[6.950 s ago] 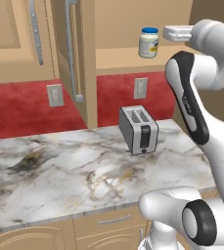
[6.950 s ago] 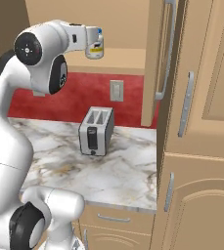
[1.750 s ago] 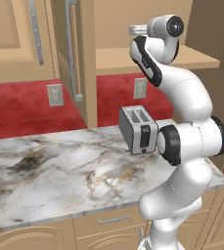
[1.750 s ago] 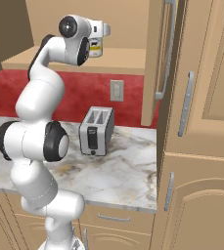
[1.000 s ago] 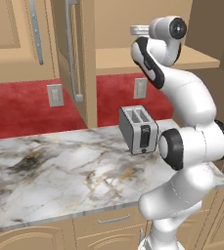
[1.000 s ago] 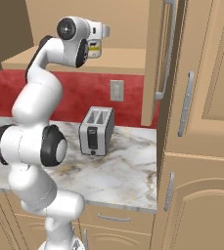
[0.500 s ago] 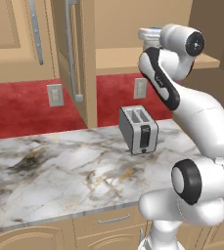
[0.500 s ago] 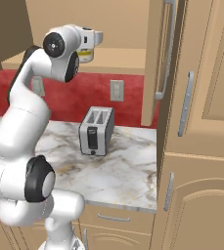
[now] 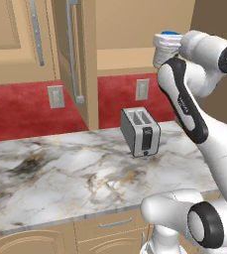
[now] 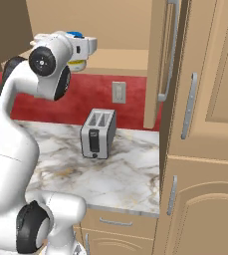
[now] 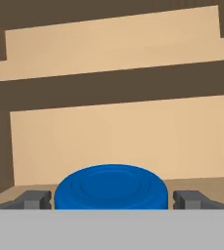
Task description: Collect the turmeric, mayonnaise, and shaker from the cabinet and place them next to the stove.
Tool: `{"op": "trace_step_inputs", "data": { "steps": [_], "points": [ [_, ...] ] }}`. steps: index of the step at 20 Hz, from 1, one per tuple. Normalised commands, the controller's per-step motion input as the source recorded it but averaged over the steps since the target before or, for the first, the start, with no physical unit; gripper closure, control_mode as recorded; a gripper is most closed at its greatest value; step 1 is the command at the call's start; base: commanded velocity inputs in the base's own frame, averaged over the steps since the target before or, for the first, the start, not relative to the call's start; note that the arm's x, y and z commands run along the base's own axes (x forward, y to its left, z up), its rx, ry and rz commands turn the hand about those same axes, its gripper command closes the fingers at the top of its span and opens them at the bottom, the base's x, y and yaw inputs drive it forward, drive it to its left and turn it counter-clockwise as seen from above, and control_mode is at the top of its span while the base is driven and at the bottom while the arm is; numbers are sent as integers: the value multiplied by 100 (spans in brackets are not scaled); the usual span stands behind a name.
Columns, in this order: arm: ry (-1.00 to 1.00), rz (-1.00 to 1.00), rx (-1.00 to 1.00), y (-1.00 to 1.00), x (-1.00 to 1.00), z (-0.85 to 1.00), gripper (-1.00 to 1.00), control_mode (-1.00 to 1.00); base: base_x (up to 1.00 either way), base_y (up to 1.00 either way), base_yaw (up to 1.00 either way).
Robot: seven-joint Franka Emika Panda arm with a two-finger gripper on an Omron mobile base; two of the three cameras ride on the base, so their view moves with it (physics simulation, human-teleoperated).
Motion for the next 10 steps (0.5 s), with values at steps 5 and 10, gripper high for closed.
{"op": "trace_step_inputs", "data": {
  "steps": [5, 10],
  "points": [
    [0, 9, -1, -5, -100, 1, 100, -100, 0, 0, 0],
    [-1, 7, 0, -5, -100, 0, 100, -100, 0, 0, 0]
  ]
}}
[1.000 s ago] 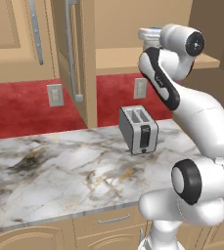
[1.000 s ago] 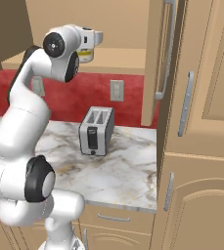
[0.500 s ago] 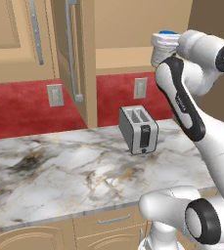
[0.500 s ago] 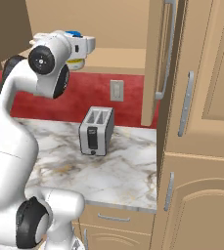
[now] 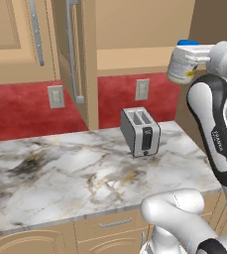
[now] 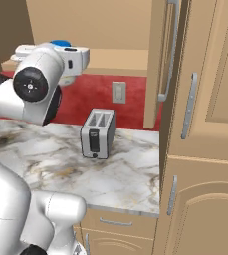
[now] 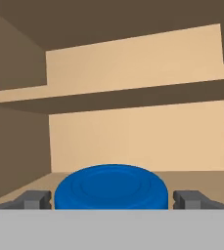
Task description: Collect the turmeric, mayonnaise, and shaker from the cabinet and place them next to the stove.
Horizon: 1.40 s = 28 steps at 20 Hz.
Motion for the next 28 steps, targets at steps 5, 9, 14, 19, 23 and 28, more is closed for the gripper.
{"op": "trace_step_inputs", "data": {
  "steps": [5, 9, 14, 19, 23, 28],
  "points": [
    [-5, 0, 0, -6, -100, -9, 100, -100, 0, 0, 0],
    [-1, 0, 0, 0, -98, -23, 100, -100, 0, 0, 0],
    [0, 0, -2, 1, -91, -29, 100, -100, 0, 0, 0],
    [0, 2, -3, 6, -86, -25, 100, -100, 0, 0, 0],
    [0, 3, -3, 9, -40, -13, 100, 100, -35, 13, 5],
    [0, 0, 0, 0, 0, 0, 100, 100, -55, 42, 3]
  ]
}}
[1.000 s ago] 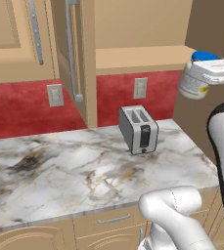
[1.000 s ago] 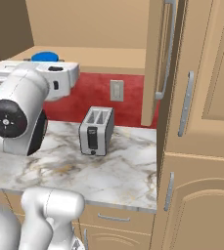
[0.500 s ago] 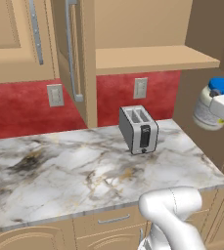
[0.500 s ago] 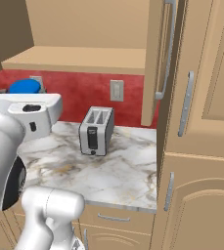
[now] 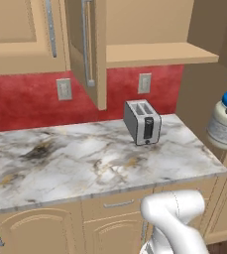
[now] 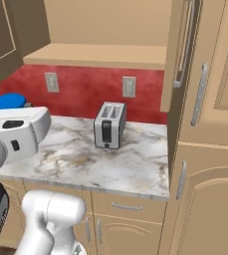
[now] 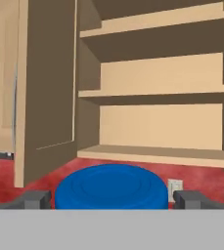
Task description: Collect the turmeric, mayonnaise, and shaker from the cabinet and place them next to the stove.
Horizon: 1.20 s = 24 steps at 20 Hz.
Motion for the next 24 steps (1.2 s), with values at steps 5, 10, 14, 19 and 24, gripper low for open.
{"op": "trace_step_inputs", "data": {
  "steps": [5, 10, 14, 19, 24],
  "points": [
    [0, 0, 0, 0, 0, 0, 100, 100, -60, 17, -17],
    [0, 0, 0, 0, 0, 0, 100, 100, -51, 9, -36],
    [0, 0, 0, 0, 0, 0, 100, 100, -51, 9, -46],
    [0, 0, 0, 0, 0, 0, 100, 100, -63, 10, -50],
    [0, 0, 0, 0, 0, 0, 100, 100, -70, 3, -54]
  ]
}}
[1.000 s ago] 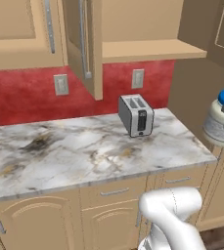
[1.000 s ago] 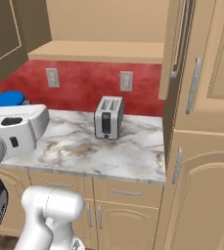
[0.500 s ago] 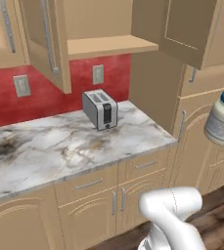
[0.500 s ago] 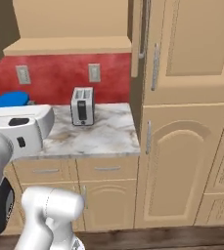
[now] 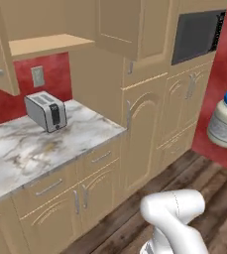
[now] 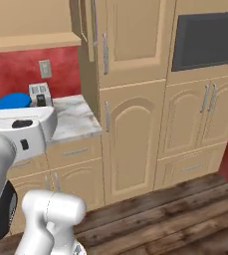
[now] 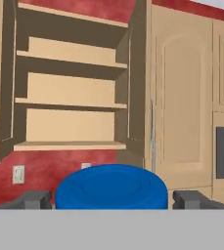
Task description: Collect the turmeric, mayonnaise, and shaker from the cabinet and place them next to the stove.
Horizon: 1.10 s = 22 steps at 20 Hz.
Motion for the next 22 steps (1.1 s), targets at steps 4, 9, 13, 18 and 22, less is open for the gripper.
{"op": "trace_step_inputs", "data": {
  "steps": [4, 9, 13, 18, 22],
  "points": [
    [0, 0, 0, 0, 0, 0, 100, 100, -67, 2, -57],
    [0, 0, 0, 0, 0, 0, 100, 100, -49, 20, -58],
    [0, 0, 0, 0, 0, 0, 100, 100, -24, 34, -57],
    [0, 0, 0, 0, 0, 0, 100, 100, -11, 39, -56],
    [0, 0, 0, 0, 0, 0, 100, 100, -13, 10, -57]
  ]
}}
